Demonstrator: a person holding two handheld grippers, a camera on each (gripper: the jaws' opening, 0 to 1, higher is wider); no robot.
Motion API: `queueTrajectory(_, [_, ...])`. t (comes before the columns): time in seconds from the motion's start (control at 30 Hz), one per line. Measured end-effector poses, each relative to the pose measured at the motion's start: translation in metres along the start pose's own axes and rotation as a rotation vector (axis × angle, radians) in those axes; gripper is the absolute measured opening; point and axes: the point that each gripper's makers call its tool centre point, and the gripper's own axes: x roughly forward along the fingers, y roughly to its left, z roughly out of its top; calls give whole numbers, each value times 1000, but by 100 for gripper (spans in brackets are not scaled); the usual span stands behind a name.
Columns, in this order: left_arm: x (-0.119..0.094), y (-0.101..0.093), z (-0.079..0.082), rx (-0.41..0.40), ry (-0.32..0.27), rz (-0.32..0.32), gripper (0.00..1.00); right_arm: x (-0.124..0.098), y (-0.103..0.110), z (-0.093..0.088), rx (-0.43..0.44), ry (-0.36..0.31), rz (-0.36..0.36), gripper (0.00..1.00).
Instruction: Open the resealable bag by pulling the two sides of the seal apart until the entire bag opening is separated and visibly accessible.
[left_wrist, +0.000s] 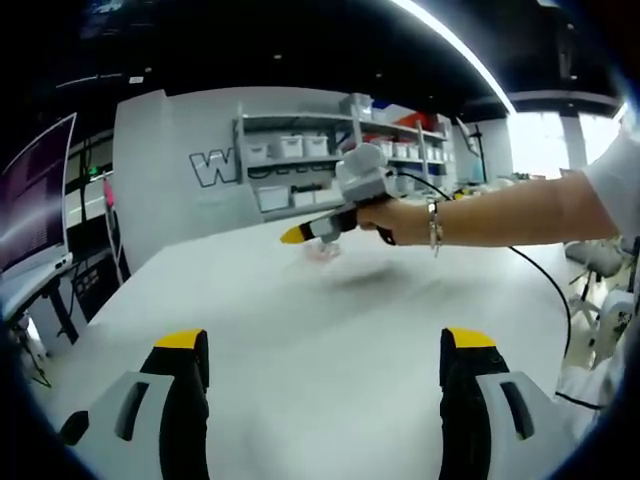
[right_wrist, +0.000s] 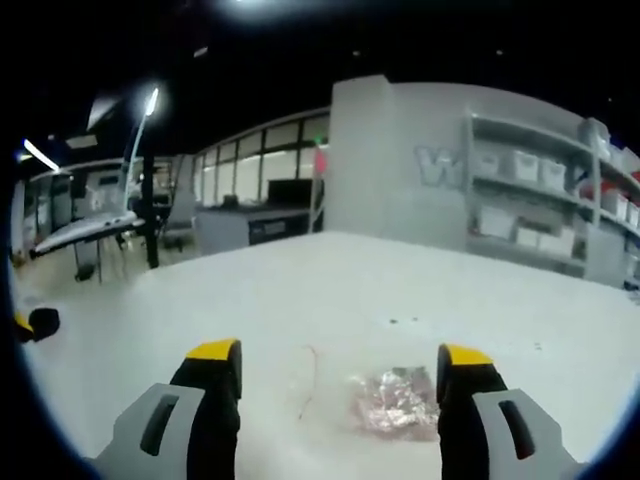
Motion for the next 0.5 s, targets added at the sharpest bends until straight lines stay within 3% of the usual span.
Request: queueTrajectory(0.5, [0,-4,0,3,2,-5,93,-10,1,3,12,-14,3,80])
